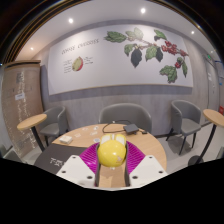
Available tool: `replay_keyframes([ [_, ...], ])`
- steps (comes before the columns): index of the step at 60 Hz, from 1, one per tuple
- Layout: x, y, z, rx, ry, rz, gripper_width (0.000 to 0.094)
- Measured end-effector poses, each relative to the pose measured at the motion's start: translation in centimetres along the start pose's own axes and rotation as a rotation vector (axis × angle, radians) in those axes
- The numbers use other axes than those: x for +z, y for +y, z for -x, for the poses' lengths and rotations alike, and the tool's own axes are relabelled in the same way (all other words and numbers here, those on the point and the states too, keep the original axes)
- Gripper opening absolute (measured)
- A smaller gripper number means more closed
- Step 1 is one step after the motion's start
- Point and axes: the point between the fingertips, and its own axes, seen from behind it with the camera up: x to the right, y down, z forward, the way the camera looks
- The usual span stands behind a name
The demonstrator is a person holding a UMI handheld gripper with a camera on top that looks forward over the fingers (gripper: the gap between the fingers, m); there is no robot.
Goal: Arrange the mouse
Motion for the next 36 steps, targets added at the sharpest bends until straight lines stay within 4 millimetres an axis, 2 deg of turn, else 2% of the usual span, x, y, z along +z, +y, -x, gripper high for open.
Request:
replay_keyframes([
  [3,-0.7,-2.1,3.7,-0.004,-0.033,-0.036,0.0340],
  [7,-0.9,-2.5,9.1,-0.017,-0.092,-0.053,0.0340],
  [11,0.3,-0.8,13.3,-0.070,-0.137,-0.009,0.0341],
  [14,0.5,3.4,16.2,-0.095,-0.152,0.038,0.0342],
  [16,1.7,4.5,16.9,-0.098,-0.155,0.083,0.0344],
  [19,2.7,7.4,17.7,-0.087,-0.155,0.144,0.0343],
  [23,3.2,9.4,17.9,-0.058,-0.136,0.195,0.0344],
  [28,3.7,10.0,17.2,-0.064,-0.088,0.211,0.0359],
  [32,4.3,12.0,16.4,-0.078,-0.080,0.261,0.0365],
  [36,4.2,12.0,16.6,-0.074,-0.088,0.247,0.0398],
])
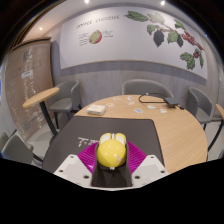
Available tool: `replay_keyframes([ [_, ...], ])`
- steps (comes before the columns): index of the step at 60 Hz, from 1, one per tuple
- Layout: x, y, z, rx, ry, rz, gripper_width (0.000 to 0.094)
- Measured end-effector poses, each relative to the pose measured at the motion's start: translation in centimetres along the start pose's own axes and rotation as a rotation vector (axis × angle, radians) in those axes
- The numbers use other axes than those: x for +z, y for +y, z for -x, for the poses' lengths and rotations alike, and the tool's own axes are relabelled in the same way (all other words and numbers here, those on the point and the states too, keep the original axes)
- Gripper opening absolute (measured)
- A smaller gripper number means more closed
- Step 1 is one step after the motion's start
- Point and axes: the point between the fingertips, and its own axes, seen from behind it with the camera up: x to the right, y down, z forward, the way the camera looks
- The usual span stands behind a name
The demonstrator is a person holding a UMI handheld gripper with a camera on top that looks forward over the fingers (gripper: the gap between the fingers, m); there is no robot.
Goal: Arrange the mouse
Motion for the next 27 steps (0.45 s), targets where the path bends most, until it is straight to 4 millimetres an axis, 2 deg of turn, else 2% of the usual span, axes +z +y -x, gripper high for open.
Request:
replay_keyframes([
  [9,-0.4,0.2,0.1,-0.047,-0.039,0.042,0.0538],
  [12,-1.2,0.5,0.6,-0.037,-0.084,0.070,0.0690],
  [15,-3.0,0.5,1.5,-0.033,-0.146,0.086,0.0857],
  [20,-6.1,-0.1,0.9,-0.053,-0.219,0.062,0.0864],
  [23,-7.9,-0.6,-0.1,-0.062,-0.218,0.044,0.0864],
  [27,-10.1,-0.5,-2.6,-0.082,-0.187,0.025,0.0863],
])
